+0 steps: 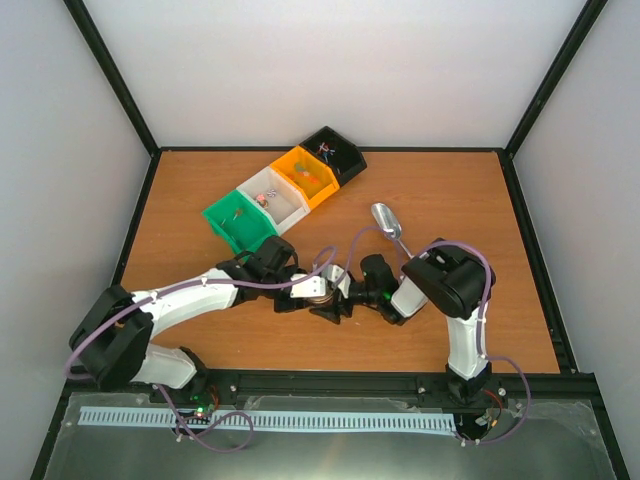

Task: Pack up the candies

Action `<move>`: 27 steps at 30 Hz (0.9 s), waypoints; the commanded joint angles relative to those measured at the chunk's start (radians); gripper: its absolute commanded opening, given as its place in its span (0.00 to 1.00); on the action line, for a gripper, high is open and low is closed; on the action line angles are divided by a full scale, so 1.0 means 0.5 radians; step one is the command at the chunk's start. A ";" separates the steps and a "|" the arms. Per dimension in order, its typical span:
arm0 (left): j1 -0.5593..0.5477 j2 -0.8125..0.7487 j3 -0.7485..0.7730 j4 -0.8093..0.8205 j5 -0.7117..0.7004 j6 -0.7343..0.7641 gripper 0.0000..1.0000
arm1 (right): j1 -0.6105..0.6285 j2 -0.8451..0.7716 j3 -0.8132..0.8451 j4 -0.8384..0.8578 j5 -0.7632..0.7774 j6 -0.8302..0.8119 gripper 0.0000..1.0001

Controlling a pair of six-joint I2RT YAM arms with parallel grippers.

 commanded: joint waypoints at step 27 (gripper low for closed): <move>-0.356 0.175 0.050 0.262 -0.285 0.006 0.42 | -0.044 -0.107 -0.125 0.056 -0.117 0.032 0.74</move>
